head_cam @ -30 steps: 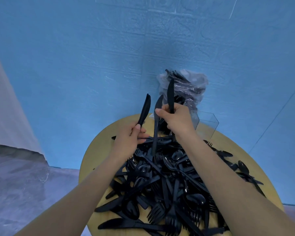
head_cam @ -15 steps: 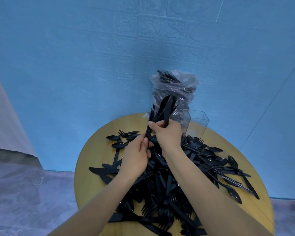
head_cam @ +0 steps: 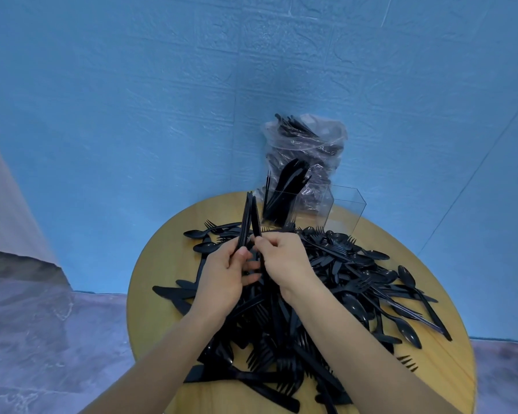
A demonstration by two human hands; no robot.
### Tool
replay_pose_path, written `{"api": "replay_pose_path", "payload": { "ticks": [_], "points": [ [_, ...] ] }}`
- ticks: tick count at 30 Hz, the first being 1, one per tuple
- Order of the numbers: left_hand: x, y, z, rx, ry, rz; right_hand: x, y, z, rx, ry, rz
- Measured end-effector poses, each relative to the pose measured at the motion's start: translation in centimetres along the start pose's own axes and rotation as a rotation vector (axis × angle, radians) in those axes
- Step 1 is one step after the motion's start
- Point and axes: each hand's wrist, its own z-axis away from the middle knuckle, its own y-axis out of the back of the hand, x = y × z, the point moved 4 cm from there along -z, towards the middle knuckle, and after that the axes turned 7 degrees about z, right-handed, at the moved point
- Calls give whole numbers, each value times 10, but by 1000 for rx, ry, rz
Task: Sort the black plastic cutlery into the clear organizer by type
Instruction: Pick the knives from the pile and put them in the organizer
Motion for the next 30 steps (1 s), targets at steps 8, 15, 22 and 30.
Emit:
{"api": "replay_pose_path", "payload": {
  "ticks": [8, 15, 22, 30],
  "points": [
    [8, 7, 9, -9, -210, -341, -5, -16, 1, 22, 57, 229],
    [7, 14, 4, 24, -126, -277, -10, -19, -5, -229, 107, 308],
    [-1, 25, -11, 126, -49, -227, 15, 38, -43, 27, 132, 680],
    [-8, 25, -21, 138, -53, -248, 53, 55, -71, 17, 36, 946]
  ]
}}
